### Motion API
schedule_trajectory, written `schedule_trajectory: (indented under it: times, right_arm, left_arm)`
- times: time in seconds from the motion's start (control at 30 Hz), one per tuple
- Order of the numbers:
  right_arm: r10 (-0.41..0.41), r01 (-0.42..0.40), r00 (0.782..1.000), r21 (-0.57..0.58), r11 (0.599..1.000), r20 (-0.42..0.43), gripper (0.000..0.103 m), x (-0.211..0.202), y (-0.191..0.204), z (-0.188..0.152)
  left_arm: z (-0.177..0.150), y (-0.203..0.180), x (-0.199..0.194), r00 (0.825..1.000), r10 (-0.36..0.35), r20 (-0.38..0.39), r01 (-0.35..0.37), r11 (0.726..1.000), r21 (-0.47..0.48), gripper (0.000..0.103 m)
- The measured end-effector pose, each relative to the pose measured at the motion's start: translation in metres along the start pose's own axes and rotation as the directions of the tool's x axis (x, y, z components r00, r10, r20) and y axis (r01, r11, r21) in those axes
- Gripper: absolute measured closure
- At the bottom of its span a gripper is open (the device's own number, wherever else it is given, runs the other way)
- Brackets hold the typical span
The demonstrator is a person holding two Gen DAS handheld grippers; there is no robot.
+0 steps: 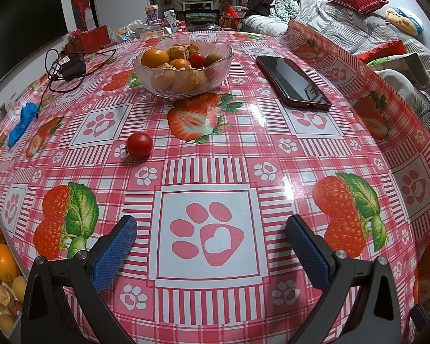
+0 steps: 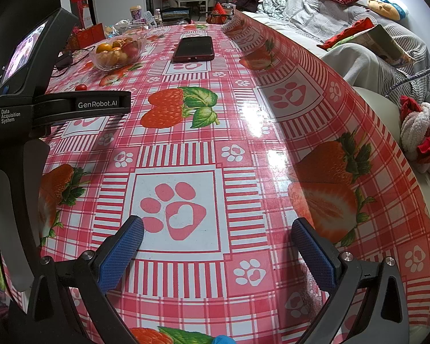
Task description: Organize fruits
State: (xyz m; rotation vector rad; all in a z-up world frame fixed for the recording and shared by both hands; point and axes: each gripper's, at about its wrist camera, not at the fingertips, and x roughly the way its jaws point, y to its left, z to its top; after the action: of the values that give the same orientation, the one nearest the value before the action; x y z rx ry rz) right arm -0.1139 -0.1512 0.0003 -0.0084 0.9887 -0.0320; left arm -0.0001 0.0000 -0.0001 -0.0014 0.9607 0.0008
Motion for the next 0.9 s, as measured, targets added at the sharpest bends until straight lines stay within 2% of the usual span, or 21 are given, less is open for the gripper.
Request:
schedule_trajectory:
  times: [0.9]
  right_arm:
    - [-0.003, 0.003, 1.0, -0.001, 1.0, 0.006, 0.0, -0.001, 0.0015, -0.0011]
  left_arm:
    - [0.0, 0.0, 0.0, 1.0, 0.0, 0.0, 0.0, 1.0, 0.0, 0.0]
